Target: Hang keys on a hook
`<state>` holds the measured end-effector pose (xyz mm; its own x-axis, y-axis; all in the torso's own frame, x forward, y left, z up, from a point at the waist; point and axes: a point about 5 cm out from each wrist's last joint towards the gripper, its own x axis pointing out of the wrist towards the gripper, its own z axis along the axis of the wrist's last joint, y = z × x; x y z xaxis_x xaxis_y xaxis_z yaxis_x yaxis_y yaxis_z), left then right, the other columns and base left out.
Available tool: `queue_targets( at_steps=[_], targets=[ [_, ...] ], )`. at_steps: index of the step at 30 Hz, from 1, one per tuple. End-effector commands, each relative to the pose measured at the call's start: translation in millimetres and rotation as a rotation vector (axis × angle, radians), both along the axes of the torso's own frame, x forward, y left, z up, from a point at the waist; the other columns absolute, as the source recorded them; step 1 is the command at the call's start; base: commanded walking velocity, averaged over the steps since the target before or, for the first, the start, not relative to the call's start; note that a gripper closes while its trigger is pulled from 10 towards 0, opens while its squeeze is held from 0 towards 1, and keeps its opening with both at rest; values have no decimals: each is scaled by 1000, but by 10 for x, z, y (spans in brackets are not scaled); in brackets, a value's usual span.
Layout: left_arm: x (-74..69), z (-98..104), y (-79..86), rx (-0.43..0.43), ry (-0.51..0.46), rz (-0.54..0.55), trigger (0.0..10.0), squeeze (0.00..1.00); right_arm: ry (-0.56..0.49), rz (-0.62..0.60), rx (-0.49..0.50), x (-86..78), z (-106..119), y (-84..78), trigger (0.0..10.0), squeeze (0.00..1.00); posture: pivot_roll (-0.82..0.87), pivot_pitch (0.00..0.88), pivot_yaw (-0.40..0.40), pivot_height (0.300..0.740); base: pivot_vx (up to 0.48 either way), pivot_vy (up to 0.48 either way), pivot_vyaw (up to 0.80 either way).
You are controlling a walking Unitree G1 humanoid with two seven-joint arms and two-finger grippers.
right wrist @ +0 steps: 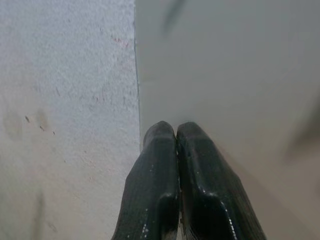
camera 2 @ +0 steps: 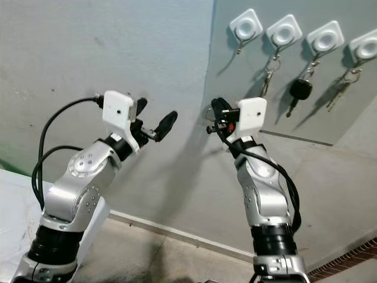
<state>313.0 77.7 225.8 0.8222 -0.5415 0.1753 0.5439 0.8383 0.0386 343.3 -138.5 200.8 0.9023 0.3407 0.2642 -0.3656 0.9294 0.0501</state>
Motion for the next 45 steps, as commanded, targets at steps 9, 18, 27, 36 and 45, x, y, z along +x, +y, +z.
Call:
queue_targets(
  at_steps=[9, 18, 27, 36, 45],
  targets=[
    [5, 183, -23, 1, -62, -20, 10000, 0, -210, 103, 64, 1, 490, 86, 10000, 0, 37, 25, -15, 702, 0, 0, 0],
    [-11, 199, -23, 0, -72, -18, 10000, 0, -258, 124, 84, -39, 581, 64, 10000, 0, 40, 25, -21, 702, 0, 0, 0],
    [-34, 196, -11, -5, -80, -8, 10000, 0, -290, 63, 101, -179, 548, -115, 10000, 0, 39, 27, -30, 702, 0, 0, 0],
    [-45, 181, -15, -8, -75, -18, 10000, 0, -318, -9, 84, -358, 522, -223, 10000, 0, 24, 26, -28, 702, 0, 0, 0],
    [-104, 194, -127, 3, -84, -89, 10000, 0, -378, -27, 72, -419, 660, -244, 10000, 0, 20, 28, -24, 702, 0, 0, 0]
  ],
)
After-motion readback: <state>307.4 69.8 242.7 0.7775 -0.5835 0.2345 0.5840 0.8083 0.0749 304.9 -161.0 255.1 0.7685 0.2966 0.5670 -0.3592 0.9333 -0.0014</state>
